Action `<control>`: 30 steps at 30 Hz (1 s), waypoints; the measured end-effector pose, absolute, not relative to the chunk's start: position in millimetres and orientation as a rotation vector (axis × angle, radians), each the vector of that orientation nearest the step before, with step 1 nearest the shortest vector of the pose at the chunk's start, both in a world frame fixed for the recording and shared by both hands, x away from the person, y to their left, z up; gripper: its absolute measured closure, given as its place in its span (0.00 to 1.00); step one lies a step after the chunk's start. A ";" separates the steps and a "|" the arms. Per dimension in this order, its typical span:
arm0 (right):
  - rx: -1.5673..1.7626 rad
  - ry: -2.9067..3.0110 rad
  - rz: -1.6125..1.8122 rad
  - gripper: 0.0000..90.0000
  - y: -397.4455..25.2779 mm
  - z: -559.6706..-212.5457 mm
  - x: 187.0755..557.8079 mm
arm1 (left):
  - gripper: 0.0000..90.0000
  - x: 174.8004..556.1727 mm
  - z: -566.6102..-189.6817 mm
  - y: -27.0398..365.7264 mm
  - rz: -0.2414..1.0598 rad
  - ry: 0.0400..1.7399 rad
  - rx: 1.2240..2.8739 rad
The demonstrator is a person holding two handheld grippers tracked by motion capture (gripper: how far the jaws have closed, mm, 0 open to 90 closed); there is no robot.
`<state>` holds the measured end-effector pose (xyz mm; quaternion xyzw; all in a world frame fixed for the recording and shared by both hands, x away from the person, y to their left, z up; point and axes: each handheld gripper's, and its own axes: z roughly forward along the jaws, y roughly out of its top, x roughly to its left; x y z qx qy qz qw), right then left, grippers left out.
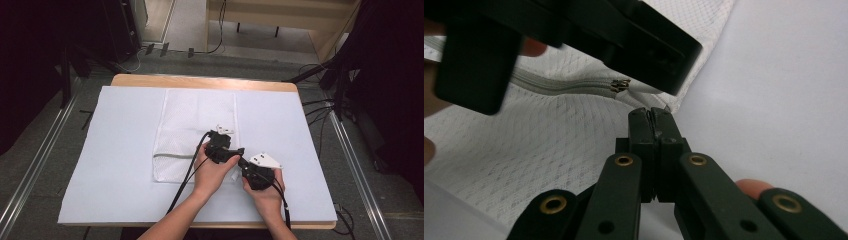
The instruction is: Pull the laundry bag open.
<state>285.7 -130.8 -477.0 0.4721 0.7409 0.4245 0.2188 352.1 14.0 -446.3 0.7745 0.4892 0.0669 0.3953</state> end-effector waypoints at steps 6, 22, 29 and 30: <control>1.297 2.054 1.175 1.00 -130.7 -476.7 285.1 | 0.53 354.3 -448.4 15.6 0.175 1.251 1.988; 1.313 2.033 1.180 1.00 -132.9 -475.5 286.4 | 0.86 348.8 -440.8 42.2 -0.006 1.196 1.925; 1.310 2.030 1.187 1.00 -133.8 -475.4 286.9 | 0.94 348.6 -443.9 52.6 -0.031 1.190 1.906; 1.309 2.029 1.188 1.00 -133.7 -475.1 286.8 | 0.95 348.4 -444.6 53.0 -0.038 1.185 1.920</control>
